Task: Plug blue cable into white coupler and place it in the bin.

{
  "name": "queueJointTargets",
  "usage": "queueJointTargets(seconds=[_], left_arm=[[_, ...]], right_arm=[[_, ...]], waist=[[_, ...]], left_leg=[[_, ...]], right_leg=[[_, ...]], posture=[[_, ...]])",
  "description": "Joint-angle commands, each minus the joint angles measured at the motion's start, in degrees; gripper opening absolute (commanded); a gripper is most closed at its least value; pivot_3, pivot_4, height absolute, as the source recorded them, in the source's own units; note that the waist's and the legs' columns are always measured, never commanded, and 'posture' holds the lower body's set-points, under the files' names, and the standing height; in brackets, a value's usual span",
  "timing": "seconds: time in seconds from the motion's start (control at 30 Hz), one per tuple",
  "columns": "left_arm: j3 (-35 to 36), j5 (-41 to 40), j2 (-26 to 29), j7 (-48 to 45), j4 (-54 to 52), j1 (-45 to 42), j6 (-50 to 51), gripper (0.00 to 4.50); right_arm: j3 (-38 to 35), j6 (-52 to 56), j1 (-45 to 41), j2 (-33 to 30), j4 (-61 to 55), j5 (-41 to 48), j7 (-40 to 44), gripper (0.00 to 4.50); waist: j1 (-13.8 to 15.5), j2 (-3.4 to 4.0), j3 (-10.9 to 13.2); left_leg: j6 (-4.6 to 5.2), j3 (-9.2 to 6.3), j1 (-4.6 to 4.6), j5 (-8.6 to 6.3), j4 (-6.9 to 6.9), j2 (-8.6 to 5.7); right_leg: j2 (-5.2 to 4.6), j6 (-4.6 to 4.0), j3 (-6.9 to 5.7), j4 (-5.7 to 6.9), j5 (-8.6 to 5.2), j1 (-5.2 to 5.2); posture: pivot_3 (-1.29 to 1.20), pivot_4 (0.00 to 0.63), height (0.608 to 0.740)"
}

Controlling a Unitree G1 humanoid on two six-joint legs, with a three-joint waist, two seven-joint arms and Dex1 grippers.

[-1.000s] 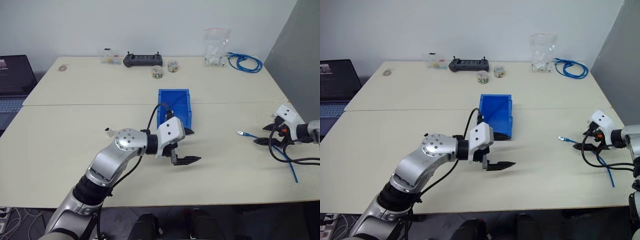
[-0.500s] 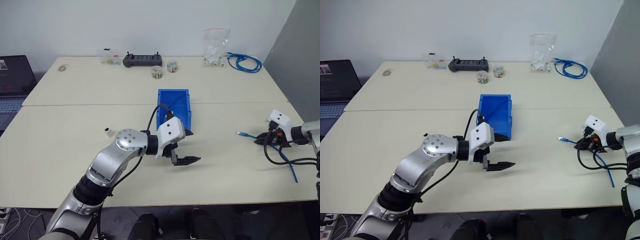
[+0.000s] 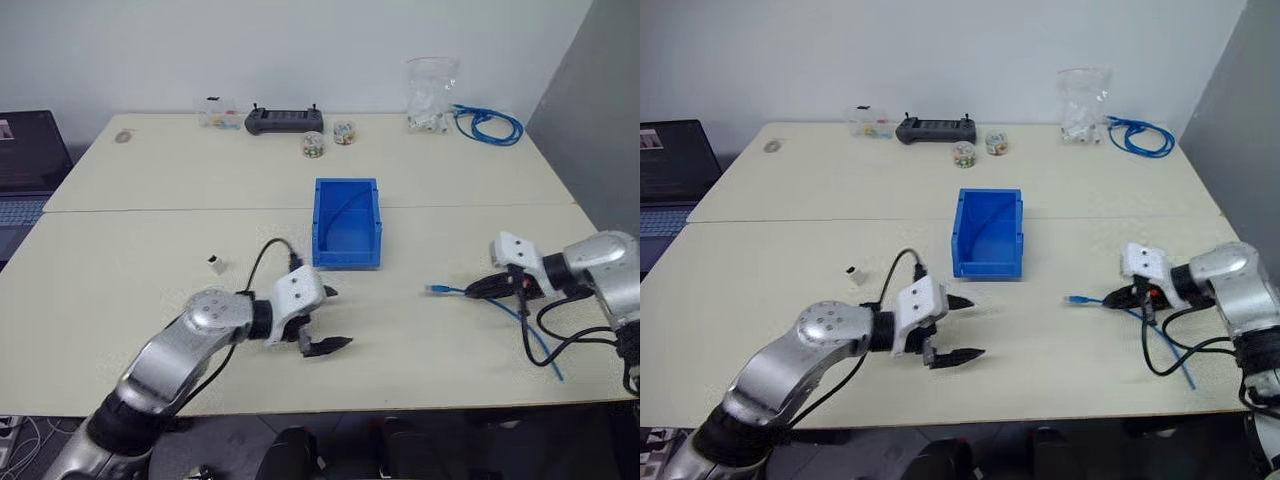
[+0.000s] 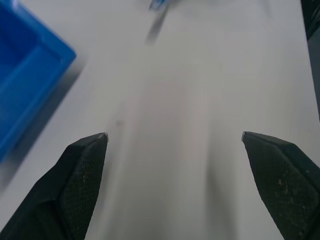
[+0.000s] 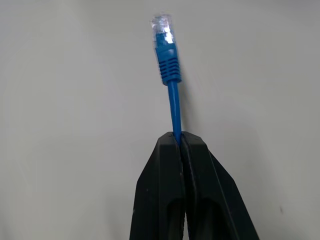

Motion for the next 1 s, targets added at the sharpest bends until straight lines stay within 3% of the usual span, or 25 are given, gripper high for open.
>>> queueJointTargets(seconds=[0.03, 0.17, 0.43, 0.63, 0.8, 0.83, 0.93, 1.0], left_arm=[[5.69, 1.21, 2.91, 0.70, -1.98, 4.94, -3.54, 4.50], [9.41, 4.47, 7.16, -0.03, 0.55, 11.74, -9.11, 4.50], [12.91, 5.47, 6.97, 0.77, 4.22, 14.78, -14.20, 4.50], [11.16, 5.21, 3.32, 1.18, 7.97, 10.60, -16.38, 4.50], [8.26, 6.80, 0.75, 0.14, 14.33, 6.30, -20.51, 4.50], [7.57, 7.29, 0.02, 0.04, 15.90, 5.21, -21.56, 4.50], [5.03, 8.38, -2.19, -0.56, 20.03, 2.25, -23.58, 4.50], [3.84, 8.80, -3.79, -0.41, 21.83, 0.74, -24.01, 4.50]], right_arm=[[5.14, 3.69, -1.91, 7.27, -7.15, -1.40, -5.32, 0.06], [11.28, 4.00, -6.29, 16.96, -3.51, -5.40, -10.38, 0.06], [16.73, 1.05, -11.60, 24.49, 6.74, -9.54, -12.76, 0.06], [15.14, 1.95, -13.01, 26.72, 8.81, -8.79, -13.48, 1.32], [10.75, 10.95, -10.55, 23.76, -0.41, -2.18, -9.62, 2.36], [9.85, 12.94, -9.63, 22.79, -2.71, -0.83, -9.26, 2.77], [7.05, 18.59, -5.10, 19.11, -10.42, 2.96, -8.84, 3.27], [5.36, 22.30, -1.90, 17.26, -15.28, 5.26, -9.91, 3.27]], waist=[[0.24, 0.01, 0.01], [0.71, 0.02, 0.02], [1.72, 0.01, 0.02], [1.37, 0.02, 0.02], [1.19, 0.06, 0.05], [1.20, 0.06, 0.05], [1.36, 0.04, 0.03], [1.60, 0.02, 0.02]], left_leg=[[0.00, -0.07, 0.01, 0.00, 0.01, 0.00], [0.00, -0.15, -0.04, 0.00, 0.05, -0.05], [-0.01, -0.28, -0.23, 0.00, 0.03, -0.21], [-0.01, -0.29, -0.19, -0.01, 0.01, -0.18], [0.00, -0.31, -0.19, -0.01, 0.02, -0.19], [0.00, -0.33, -0.20, -0.01, 0.02, -0.18], [0.00, -0.34, -0.20, -0.01, 0.02, -0.18], [0.01, -0.43, -0.23, -0.01, 0.02, -0.20]], right_leg=[[0.02, 0.00, -0.04, 0.01, 0.00, 0.01], [0.00, -0.05, -0.10, -0.01, 0.03, 0.00], [-0.20, -0.09, -0.29, -0.20, 0.06, -0.04], [-0.17, -0.10, -0.32, -0.09, 0.06, -0.06], [-0.17, -0.09, -0.34, -0.06, 0.06, -0.06], [-0.17, -0.09, -0.37, -0.07, 0.06, -0.06], [-0.17, -0.09, -0.38, -0.06, 0.06, -0.06], [-0.19, -0.09, -0.46, -0.09, 0.06, -0.03]], posture=[[0.00, 0.150, 0.740], [0.00, 0.150, 0.740], [0.00, 0.150, 0.740], [0.00, 0.150, 0.740], [0.00, 0.150, 0.740], [0.00, 0.150, 0.740], [0.00, 0.150, 0.740], [0.00, 0.150, 0.740]])
